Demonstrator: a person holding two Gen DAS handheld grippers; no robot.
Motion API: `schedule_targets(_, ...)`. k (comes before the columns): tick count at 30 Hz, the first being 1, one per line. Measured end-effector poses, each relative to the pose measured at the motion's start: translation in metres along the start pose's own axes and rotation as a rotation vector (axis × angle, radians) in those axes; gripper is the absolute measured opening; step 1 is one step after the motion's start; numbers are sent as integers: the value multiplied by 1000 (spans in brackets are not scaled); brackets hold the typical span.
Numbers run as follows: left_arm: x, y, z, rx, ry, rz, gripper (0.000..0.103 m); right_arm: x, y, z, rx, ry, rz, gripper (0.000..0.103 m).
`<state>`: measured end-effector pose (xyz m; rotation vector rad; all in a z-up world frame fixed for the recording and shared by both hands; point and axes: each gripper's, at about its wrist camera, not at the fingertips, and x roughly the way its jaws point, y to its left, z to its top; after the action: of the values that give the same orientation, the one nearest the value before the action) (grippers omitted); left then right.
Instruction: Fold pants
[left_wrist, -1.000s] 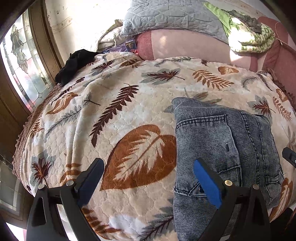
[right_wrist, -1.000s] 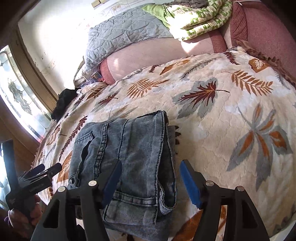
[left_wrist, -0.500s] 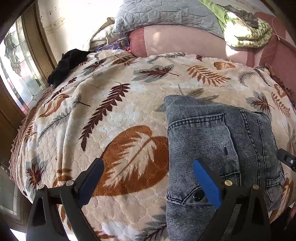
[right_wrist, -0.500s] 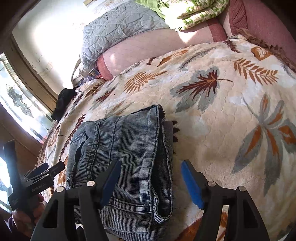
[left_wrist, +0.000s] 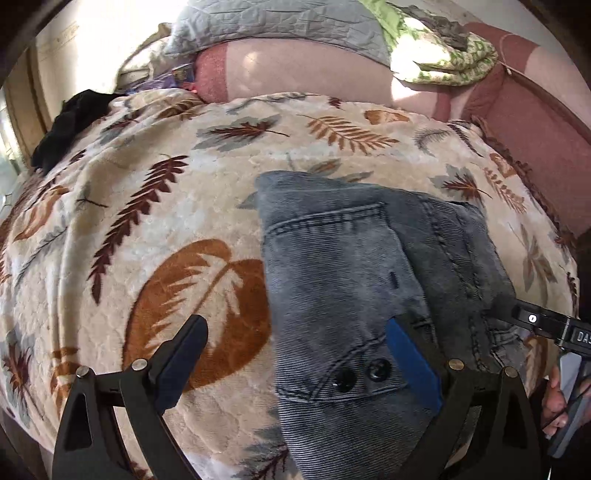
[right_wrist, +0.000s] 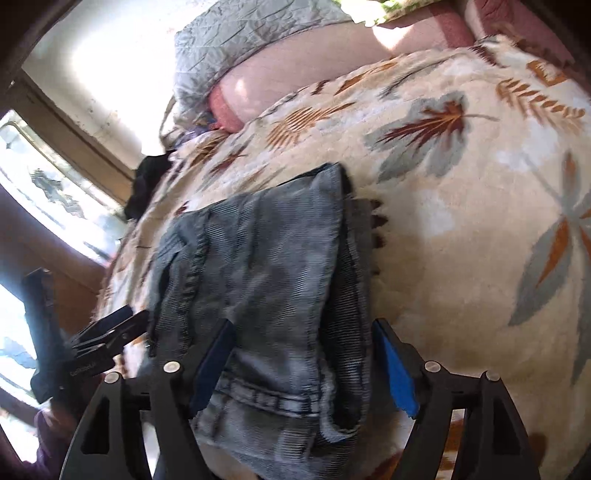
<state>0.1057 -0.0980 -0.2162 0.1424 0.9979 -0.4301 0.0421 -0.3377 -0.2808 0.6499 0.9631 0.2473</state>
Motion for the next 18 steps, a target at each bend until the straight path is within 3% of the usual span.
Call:
schedule_targets(4,14,1,0,-28,56,-63,98,2,6,-4,-13,1,19,77)
schedule_targets(8,21,19,-5,-170,109,-174,96,-1,8,-11,-18,-6,-18,51)
schedule_targets(13,17,13,-5,-149,115,-186,83,-5,12,-16,-22,-19,-28,41)
schedule_targets(15,14,12,-3,-144,114,-168,83,-5,21,-19,-46,-7,2,41)
schedule_targets(18,16,15,-1,-148,123,-163,85,-4,31,-19,-117,12,-45,40)
